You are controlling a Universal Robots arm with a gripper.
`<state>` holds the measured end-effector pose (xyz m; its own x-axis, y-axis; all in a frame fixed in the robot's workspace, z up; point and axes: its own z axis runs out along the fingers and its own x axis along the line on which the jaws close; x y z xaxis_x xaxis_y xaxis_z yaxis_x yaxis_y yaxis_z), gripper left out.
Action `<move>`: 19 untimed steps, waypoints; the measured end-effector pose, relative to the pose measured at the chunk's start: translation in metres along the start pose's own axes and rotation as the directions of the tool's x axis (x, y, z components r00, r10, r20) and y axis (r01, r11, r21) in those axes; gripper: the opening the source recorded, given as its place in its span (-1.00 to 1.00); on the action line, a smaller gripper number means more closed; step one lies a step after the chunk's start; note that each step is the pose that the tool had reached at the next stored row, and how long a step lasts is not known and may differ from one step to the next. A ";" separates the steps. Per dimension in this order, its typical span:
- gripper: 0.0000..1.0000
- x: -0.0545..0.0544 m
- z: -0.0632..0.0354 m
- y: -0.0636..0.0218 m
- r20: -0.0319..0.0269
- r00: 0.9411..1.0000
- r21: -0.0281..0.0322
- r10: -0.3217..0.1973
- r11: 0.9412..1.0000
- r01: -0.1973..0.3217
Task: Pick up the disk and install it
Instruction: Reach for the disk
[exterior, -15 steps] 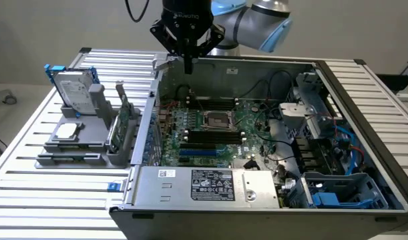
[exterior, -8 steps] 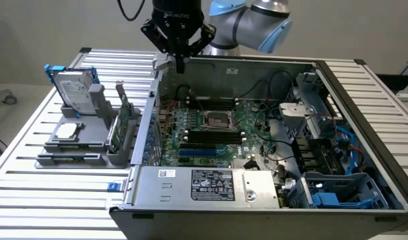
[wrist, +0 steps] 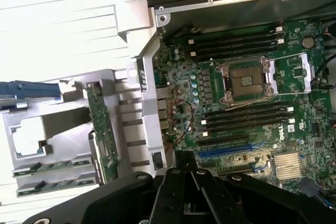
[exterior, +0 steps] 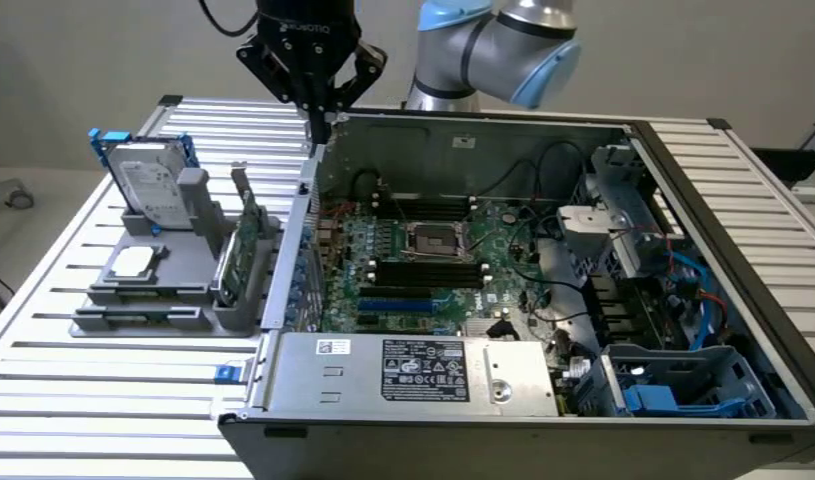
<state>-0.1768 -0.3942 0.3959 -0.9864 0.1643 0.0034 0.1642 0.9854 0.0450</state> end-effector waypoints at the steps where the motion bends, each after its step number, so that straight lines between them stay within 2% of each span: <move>1: -0.79 0.005 0.0001 -0.0003 -0.002 1.000 0.000 0.000 1.000 0.000; 19: -0.79 0.087 0.0085 -0.0008 -0.003 1.000 0.000 0.000 1.000 0.000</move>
<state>-0.2631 -0.3802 0.3877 -0.9864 0.1643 0.0062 0.1644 0.9854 0.0446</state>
